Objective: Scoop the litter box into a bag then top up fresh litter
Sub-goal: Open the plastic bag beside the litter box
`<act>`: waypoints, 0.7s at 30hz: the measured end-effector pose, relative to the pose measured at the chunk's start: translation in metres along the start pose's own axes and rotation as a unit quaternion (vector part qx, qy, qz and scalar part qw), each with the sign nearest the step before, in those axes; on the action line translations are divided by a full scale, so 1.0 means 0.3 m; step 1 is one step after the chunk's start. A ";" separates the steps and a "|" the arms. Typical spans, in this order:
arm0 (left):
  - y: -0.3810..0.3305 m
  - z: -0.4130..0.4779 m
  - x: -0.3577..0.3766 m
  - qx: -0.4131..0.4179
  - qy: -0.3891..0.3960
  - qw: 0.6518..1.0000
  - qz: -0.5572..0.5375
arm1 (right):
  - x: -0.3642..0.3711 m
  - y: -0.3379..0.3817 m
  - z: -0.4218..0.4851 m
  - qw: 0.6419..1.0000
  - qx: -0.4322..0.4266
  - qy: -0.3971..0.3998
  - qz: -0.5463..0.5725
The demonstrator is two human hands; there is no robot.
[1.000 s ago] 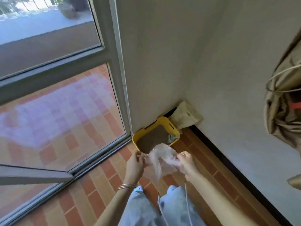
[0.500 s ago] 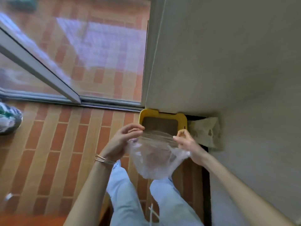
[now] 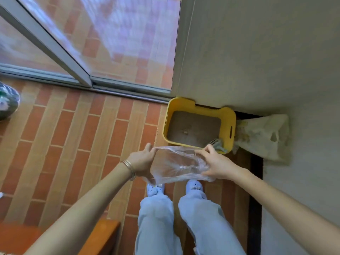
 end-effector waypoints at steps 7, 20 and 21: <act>0.124 0.308 0.330 -0.096 0.084 0.986 0.105 | 0.346 -0.112 0.312 0.996 0.043 0.043 -0.064; 0.345 0.969 0.815 -0.014 0.004 0.982 0.189 | 0.844 -0.469 0.944 0.998 -0.004 0.056 -0.010; 0.356 1.000 0.847 0.002 -0.003 0.983 0.183 | 0.868 -0.480 0.977 0.998 -0.016 0.060 0.004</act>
Point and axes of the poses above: each hand's wrist, its own z-axis towards the middle knuckle, its own x-axis out of the palm, y = z × x, the point moved 4 cm from there along z, towards the middle knuckle, and after that the axes turned 1 degree about x, right-handed, at the moved point
